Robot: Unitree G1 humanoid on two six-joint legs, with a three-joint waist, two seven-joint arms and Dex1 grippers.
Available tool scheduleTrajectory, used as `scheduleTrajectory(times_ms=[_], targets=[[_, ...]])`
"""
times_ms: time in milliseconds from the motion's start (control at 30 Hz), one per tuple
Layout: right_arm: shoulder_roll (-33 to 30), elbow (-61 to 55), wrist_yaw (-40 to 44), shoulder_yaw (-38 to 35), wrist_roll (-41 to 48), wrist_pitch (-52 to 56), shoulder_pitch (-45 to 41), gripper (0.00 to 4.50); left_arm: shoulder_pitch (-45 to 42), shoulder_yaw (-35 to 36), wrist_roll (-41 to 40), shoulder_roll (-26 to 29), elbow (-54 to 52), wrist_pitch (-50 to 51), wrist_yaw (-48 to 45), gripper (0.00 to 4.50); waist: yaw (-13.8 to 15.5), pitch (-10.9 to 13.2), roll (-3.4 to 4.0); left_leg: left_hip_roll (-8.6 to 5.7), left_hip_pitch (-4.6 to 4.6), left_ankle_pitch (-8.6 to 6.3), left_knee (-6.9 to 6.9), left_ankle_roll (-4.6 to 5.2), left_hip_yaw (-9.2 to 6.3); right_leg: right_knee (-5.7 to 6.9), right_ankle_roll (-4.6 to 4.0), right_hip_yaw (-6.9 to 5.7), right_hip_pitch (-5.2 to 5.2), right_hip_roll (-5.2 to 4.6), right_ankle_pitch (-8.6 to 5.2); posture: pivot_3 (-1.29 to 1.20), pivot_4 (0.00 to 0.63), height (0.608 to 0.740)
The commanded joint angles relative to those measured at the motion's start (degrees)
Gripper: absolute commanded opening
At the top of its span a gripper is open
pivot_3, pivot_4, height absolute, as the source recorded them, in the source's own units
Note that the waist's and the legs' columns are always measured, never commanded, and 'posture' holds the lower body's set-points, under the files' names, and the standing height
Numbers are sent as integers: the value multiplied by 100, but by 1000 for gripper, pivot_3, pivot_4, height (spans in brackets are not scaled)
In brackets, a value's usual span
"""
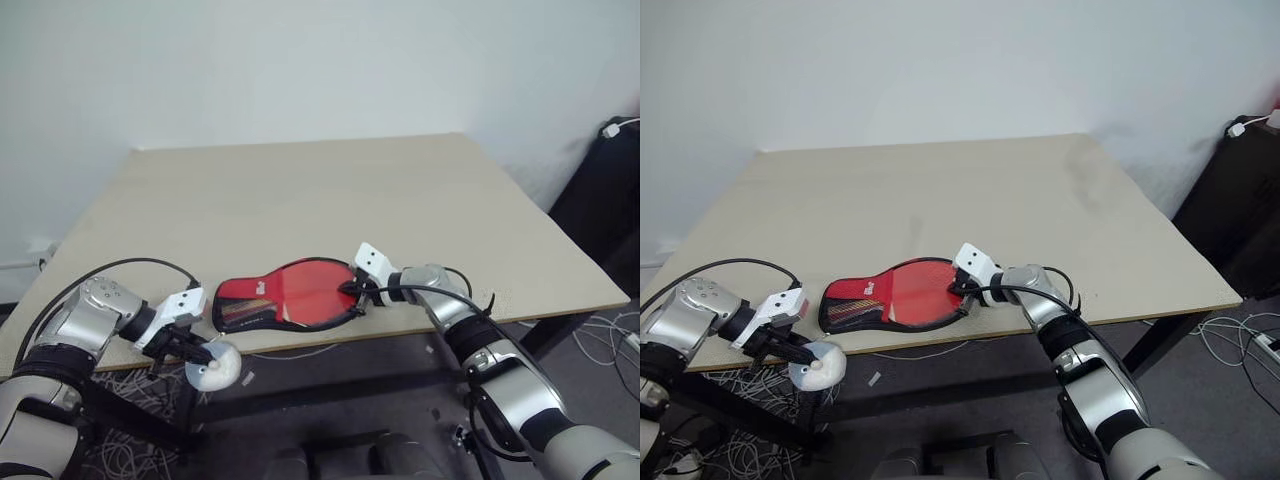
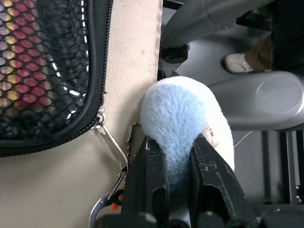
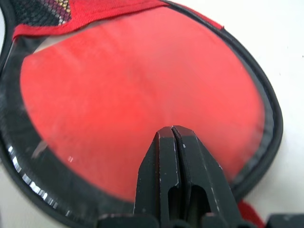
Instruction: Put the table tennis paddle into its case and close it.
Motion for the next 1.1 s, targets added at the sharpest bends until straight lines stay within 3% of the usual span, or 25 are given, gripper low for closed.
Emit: scheduleTrajectory(times_ms=[33,67,267,500,700,900,1100], targets=[[-119,339,45,194,-257,177,161,0,-310,321,591,288,632,-2,823,157,1,0,1,5,1,0,-1,0,-12,3,-9,0,-4,15,4,0,0,740],[-121,346,47,196,-258,175,155,0,-314,351,539,247,622,2,788,778,4,1,1,6,1,0,-5,0,-30,4,-19,-2,-9,27,10,0,0,740],[-127,360,45,191,-272,171,139,0,-304,387,475,128,499,27,783,1982,115,3,12,3,5,7,-36,10,-107,6,-54,-62,-9,35,15,0,0,740],[-143,365,30,186,-278,171,138,0,-22,692,-72,27,-325,610,413,1982,149,5,13,3,0,9,-29,7,-129,5,-58,-97,-6,23,14,0,0,740],[-159,368,18,186,-300,151,151,0,466,1090,-544,-134,-1973,1454,417,1982,162,5,14,-8,-8,29,-14,-30,-117,-7,-95,-98,9,-3,-14,0,0,740],[-159,398,26,192,-315,124,133,0,634,1452,-1114,-370,-3372,2431,729,1982,154,-5,-4,-51,-23,14,-22,-56,-109,-9,-39,-93,19,-51,-54,0,0,740],[-178,394,52,184,-332,108,116,0,673,1735,-1437,-471,-3759,2823,1010,1982,144,-5,-4,-63,-21,-5,-31,-83,-96,-13,-9,-65,17,-59,-76,0,0,740]])
